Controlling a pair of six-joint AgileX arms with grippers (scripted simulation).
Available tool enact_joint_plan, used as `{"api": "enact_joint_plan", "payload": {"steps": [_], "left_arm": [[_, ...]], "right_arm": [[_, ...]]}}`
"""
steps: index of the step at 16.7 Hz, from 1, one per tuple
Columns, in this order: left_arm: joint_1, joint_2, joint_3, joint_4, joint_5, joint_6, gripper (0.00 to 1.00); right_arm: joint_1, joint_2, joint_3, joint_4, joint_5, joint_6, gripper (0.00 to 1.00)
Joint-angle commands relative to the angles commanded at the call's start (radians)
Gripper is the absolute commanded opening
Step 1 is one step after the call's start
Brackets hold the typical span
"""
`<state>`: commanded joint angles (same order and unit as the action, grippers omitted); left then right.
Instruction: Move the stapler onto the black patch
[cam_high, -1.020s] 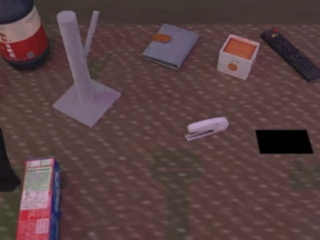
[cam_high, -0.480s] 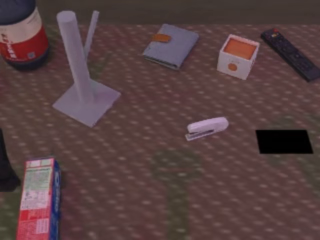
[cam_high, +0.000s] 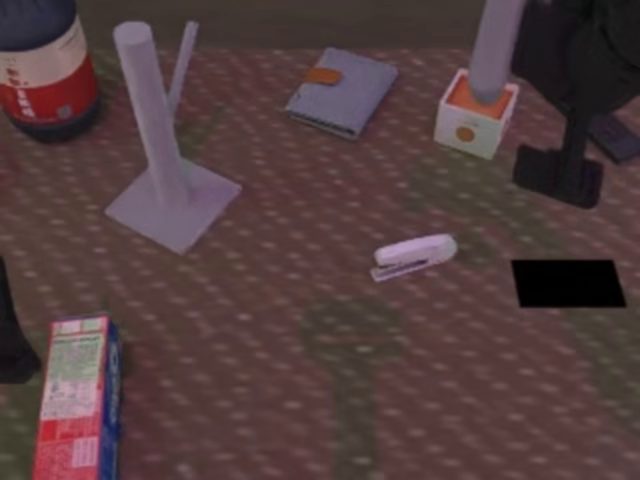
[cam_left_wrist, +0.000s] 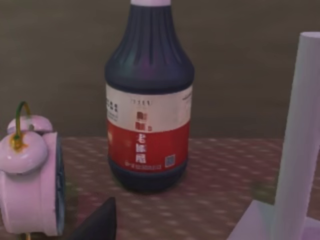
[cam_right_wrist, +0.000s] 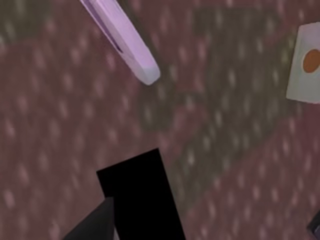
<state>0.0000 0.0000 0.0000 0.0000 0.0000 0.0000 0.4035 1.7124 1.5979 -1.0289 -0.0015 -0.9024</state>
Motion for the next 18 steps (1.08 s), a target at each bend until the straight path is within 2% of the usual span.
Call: {"api": "enact_joint_plan", "payload": {"steps": [5,9,12,18], "left_arm": [[0.000,0.000,0.000,0.000,0.000,0.000,1.00],[0.000,0.000,0.000,0.000,0.000,0.000,1.00],[0.000,0.000,0.000,0.000,0.000,0.000,1.00],[0.000,0.000,0.000,0.000,0.000,0.000,1.00]], "right_arm": [[0.106,0.432,0.422,-0.264,0.000,-0.239,1.00],[0.164,0.653,0.664,-0.396,0.004,-0.370,1.00],[0.184,0.731,0.748,-0.439,0.007,-0.416,1.00],[0.181,0.737,0.750,-0.438,0.007,-0.419,1.00]]}}
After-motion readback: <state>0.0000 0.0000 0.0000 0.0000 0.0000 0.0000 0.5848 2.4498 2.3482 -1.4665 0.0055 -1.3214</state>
